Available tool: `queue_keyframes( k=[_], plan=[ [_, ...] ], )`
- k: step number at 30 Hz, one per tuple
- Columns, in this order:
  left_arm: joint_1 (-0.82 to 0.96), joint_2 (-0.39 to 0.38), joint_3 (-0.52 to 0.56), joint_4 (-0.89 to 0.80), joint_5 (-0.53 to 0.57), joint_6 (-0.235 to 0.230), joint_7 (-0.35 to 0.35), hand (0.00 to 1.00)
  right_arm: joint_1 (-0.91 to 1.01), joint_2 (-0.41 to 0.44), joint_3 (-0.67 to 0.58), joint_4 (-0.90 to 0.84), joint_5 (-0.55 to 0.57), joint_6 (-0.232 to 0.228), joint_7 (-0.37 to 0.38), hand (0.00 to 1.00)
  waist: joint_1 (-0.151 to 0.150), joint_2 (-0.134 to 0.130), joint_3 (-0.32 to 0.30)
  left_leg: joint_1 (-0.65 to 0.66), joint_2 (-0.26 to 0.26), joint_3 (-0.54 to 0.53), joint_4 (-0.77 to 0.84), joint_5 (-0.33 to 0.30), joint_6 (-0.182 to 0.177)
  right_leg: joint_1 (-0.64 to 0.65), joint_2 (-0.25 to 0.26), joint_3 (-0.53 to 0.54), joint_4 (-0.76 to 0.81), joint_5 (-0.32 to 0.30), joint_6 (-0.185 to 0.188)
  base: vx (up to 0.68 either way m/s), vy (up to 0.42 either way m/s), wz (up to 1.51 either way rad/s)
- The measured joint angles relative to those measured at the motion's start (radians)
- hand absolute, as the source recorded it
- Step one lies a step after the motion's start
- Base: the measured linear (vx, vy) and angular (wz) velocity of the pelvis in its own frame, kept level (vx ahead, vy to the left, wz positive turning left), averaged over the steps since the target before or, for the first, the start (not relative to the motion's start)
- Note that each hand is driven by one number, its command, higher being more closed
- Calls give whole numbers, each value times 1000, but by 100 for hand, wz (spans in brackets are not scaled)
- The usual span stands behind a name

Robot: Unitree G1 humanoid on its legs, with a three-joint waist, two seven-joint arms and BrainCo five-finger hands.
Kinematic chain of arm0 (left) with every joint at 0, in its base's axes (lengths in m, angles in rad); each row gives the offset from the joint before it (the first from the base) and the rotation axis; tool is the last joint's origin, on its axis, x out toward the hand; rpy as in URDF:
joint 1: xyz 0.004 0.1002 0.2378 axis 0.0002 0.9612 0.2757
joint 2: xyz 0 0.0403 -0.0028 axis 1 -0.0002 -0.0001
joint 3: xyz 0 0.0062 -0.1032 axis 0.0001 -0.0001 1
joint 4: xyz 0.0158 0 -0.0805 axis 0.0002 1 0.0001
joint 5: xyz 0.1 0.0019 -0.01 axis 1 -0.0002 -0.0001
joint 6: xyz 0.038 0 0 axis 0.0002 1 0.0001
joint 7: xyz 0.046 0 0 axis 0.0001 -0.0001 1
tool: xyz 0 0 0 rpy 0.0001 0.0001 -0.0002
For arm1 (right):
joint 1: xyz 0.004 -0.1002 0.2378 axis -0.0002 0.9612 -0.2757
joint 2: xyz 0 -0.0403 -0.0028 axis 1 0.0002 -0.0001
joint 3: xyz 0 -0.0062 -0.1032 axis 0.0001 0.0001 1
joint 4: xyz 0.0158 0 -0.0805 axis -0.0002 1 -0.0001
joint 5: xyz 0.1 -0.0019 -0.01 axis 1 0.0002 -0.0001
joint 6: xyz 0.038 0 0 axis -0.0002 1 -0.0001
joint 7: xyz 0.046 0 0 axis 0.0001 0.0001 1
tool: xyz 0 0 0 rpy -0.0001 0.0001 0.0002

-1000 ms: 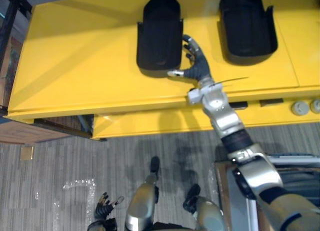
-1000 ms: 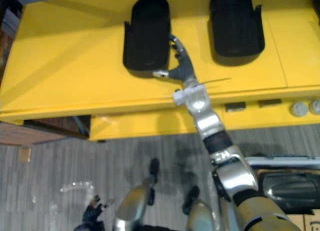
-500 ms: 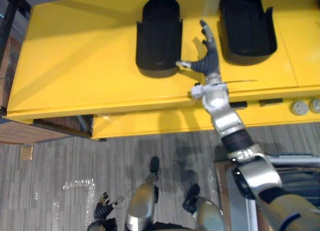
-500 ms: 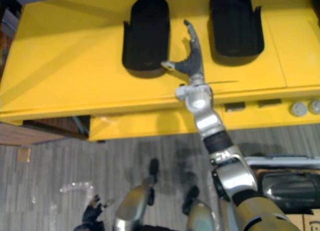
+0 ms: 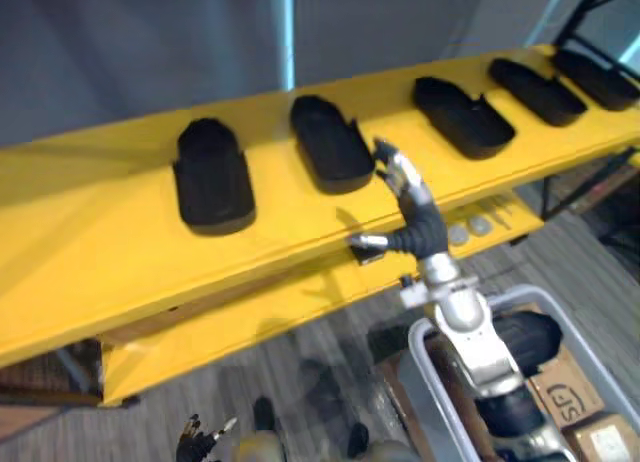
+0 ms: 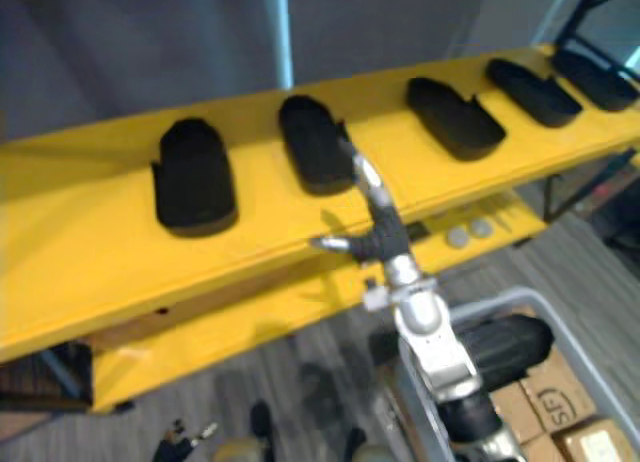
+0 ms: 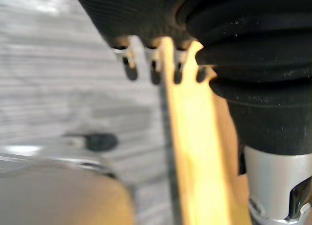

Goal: Walk over and take plastic housings, then place them on the shelf

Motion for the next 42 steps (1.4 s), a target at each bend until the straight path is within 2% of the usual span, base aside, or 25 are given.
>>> queue_keyframes(
  k=[3,6,8,12,14,16,17,20,23,26,28,29,31,34,36,37,39,41,42],
  plan=[
    [-14,-5,-1,26,31,16,2,0,135,39,-62,19,66,-1,-22,0,-17,10,-21,11,1,24,0,-9,-3,-1,0,24,-1,-1,5,-21,16,-22],
    [-20,-7,-5,31,93,55,0,0,222,116,-94,68,88,-11,-93,0,-41,10,-41,16,2,55,0,-21,-4,-12,-1,57,-5,-1,5,14,32,-32],
    [-35,10,-32,60,156,96,-5,0,283,194,-132,146,80,-13,-172,0,-56,9,-49,32,3,103,0,-31,-3,-25,-1,107,-4,10,14,56,38,-57],
    [-39,21,-83,70,233,145,-17,0,365,230,-189,238,79,-17,-244,0,-87,9,-50,86,3,196,0,-55,-7,-23,0,189,-3,21,11,52,43,-68],
    [-39,31,-113,88,265,178,-35,0,414,230,-217,276,100,-53,-240,0,-111,15,-52,119,9,266,1,-69,-16,-25,7,244,-14,40,15,77,46,-97],
    [-36,37,-127,102,263,202,-48,0,426,231,-223,292,127,-88,-200,0,-118,18,-54,152,23,350,1,-79,-28,-45,-5,209,-27,51,13,20,26,-144],
    [-31,44,-150,102,254,211,-45,0,426,230,-217,298,127,-113,-170,0,-118,22,-56,181,36,424,2,-87,-40,-54,-5,175,-32,99,14,-3,1,-151],
    [-46,55,-172,100,252,213,-35,0,427,218,-192,303,131,-133,-151,0,-148,29,-58,194,57,465,1,-86,-53,-58,21,198,-44,113,5,-16,-70,-60],
    [-60,49,-190,101,250,214,-37,0,422,209,-165,303,148,-138,-141,0,-148,53,-60,194,67,468,2,-84,-59,-58,30,197,-54,116,2,-44,-57,-3],
    [-52,34,-190,100,215,213,-47,0,412,197,-120,314,146,-151,-133,0,-131,68,-64,193,70,469,7,-89,-66,-61,38,210,-62,115,1,-29,-31,-9],
    [-39,35,-184,100,201,209,-48,0,375,194,-108,340,146,-152,-113,0,-118,63,-61,177,78,444,68,-117,-70,-62,39,224,-69,115,-2,-25,-13,-14],
    [-35,35,-180,101,191,208,-49,0,365,189,-107,341,146,-152,-112,0,-109,59,-59,164,86,396,105,-137,-59,-66,41,242,-69,114,-3,-30,-52,-40],
    [-9,17,-148,101,171,190,-48,0,299,143,-104,350,146,-159,-75,0,-86,68,-61,111,110,160,228,-225,-30,-85,59,303,-70,124,2,-30,-31,-70],
    [-10,11,-149,100,137,168,-47,0,221,100,-96,401,150,-170,-57,0,-54,79,-61,62,105,6,329,-320,-17,-114,65,373,-80,152,8,-28,117,-78],
    [-12,11,-151,100,145,151,-47,0,206,94,-96,411,168,-171,-58,0,-53,82,-60,46,95,-32,348,-369,-23,-130,63,390,-80,167,17,-68,163,-39],
    [-15,11,-153,100,149,142,-48,0,200,94,-94,412,167,-170,-71,0,-50,87,-57,47,82,-51,349,-391,-39,-142,60,407,-75,176,30,-96,223,-42],
    [-24,21,-151,99,159,127,-50,0,197,106,-82,414,167,-165,-100,0,-49,62,-24,38,48,-65,404,-429,-24,-168,43,441,-31,186,43,-143,255,-59],
    [-38,22,-148,97,177,123,-51,0,210,112,-83,414,176,-162,-116,0,-52,57,7,17,35,-58,498,-485,3,-202,40,467,19,198,60,-206,240,-76],
    [-41,24,-149,96,181,123,-51,0,214,116,-83,414,189,-162,-114,0,-53,52,11,17,32,-42,513,-493,10,-210,37,461,28,205,62,-223,190,-82]
  ],
)
